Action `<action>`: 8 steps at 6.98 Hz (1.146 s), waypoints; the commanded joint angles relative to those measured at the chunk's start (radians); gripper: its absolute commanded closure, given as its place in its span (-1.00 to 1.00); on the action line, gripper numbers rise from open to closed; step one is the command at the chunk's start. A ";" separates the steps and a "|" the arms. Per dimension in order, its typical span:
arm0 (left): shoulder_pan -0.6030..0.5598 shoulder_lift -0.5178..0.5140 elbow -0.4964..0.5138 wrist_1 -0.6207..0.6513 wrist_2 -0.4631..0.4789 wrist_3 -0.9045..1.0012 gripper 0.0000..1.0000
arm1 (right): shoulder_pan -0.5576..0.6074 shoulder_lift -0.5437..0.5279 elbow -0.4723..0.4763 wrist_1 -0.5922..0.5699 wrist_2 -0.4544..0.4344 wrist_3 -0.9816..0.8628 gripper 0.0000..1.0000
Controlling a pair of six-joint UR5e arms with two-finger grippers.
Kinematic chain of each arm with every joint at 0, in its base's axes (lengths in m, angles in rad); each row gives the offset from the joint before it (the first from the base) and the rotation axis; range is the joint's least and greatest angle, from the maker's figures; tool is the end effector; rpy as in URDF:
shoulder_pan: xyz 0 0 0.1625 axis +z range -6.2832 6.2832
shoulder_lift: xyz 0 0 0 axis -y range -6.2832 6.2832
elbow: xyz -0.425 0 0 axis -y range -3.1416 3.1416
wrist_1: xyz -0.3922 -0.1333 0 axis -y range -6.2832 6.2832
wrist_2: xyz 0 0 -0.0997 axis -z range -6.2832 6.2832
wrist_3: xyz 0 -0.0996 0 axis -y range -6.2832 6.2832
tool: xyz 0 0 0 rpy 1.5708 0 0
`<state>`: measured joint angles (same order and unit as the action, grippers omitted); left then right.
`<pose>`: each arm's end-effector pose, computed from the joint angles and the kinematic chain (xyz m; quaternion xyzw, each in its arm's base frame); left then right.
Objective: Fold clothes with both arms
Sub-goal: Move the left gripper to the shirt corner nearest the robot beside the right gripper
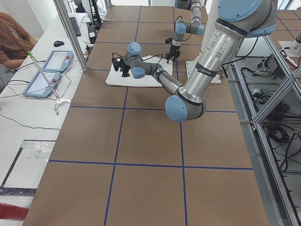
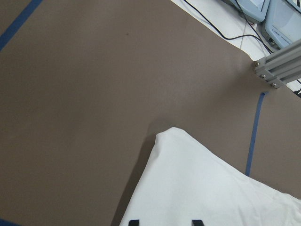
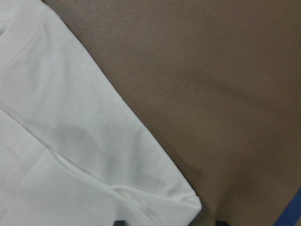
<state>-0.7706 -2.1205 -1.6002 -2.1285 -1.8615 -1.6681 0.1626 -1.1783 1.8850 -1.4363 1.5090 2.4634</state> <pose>0.4141 -0.5480 0.2599 0.0607 0.5430 -0.2799 0.7894 -0.5709 -0.2350 0.2925 -0.1193 -0.3913 0.4703 0.7820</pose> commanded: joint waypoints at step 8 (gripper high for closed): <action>0.361 0.229 -0.273 0.085 0.165 -0.289 0.00 | 0.014 0.003 0.028 -0.041 0.000 0.014 1.00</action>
<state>-0.4606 -1.9144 -1.8550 -2.0484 -1.7257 -1.9204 0.1734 -1.1755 1.8989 -1.4663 1.5088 2.4767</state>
